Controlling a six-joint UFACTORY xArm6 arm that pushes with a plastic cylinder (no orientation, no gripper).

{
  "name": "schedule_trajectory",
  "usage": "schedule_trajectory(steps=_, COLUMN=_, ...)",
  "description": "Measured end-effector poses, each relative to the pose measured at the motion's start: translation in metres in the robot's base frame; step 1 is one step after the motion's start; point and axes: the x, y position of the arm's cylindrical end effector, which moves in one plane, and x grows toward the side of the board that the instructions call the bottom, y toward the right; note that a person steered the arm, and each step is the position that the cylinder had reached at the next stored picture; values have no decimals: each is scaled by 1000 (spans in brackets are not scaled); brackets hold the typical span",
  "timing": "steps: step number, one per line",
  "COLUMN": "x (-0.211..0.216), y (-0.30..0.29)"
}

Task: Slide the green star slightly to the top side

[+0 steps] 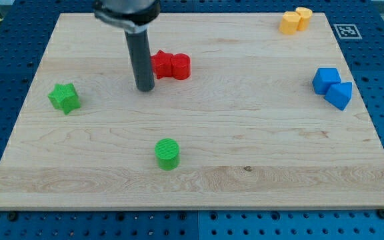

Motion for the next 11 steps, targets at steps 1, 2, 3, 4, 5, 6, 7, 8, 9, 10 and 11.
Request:
schedule_trajectory(steps=1, x=38, y=-24)
schedule_trajectory(steps=2, x=59, y=-68)
schedule_trajectory(steps=3, x=66, y=-113)
schedule_trajectory(steps=4, x=50, y=-122)
schedule_trajectory(steps=5, x=30, y=-107)
schedule_trajectory(steps=6, x=26, y=-107)
schedule_trajectory(steps=7, x=36, y=-112)
schedule_trajectory(steps=8, x=50, y=-136)
schedule_trajectory(steps=9, x=37, y=-141)
schedule_trajectory(steps=10, x=16, y=-141)
schedule_trajectory(steps=11, x=4, y=-141)
